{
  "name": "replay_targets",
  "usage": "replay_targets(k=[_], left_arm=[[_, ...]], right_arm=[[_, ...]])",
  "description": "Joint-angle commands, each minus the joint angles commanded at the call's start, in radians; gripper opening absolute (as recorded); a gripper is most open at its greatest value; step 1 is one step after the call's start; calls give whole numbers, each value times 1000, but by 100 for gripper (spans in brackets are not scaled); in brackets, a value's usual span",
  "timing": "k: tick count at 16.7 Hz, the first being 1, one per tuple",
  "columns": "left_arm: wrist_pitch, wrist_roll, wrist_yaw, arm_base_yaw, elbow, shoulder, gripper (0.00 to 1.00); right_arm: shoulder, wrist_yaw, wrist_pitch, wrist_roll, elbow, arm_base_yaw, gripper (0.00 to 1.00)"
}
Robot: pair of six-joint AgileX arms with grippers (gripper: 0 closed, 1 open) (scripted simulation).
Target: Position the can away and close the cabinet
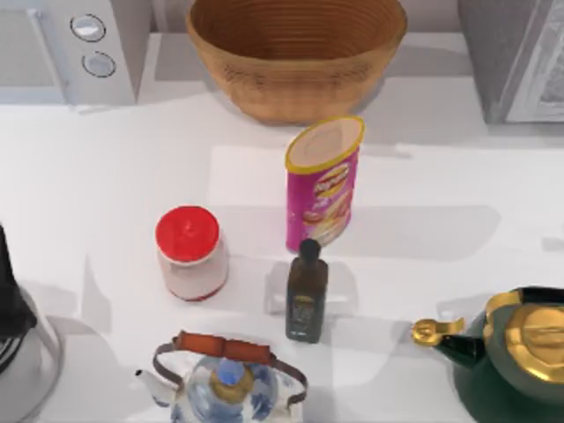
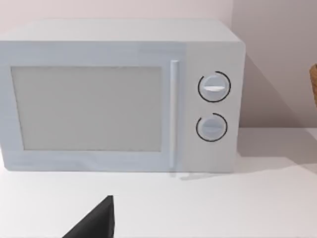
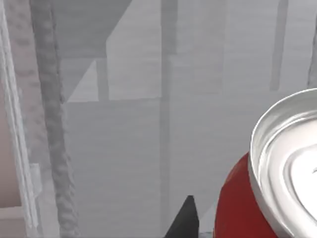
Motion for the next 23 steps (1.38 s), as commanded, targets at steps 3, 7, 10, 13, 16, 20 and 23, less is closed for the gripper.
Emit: replay_targets(k=[3, 7, 10, 13, 16, 20, 23], left_arm=[[0, 0, 0, 0, 0, 0, 100], [0, 0, 0, 0, 0, 0, 100], [0, 0, 0, 0, 0, 0, 100], [0, 0, 0, 0, 0, 0, 100], [0, 0, 0, 0, 0, 0, 100], [0, 0, 0, 0, 0, 0, 100], [0, 0, 0, 0, 0, 0, 100]], right_arm=[[-149, 51, -75, 19, -86, 26, 0], [-378, 100, -178, 22, -170, 90, 0], [-550, 108, -289, 4, -229, 185, 0], [-629, 91, -369, -22, -289, 254, 0], [-635, 89, -375, -25, -295, 260, 0], [-621, 91, -380, -21, -285, 256, 0], [-541, 106, -428, -15, -199, 256, 0]])
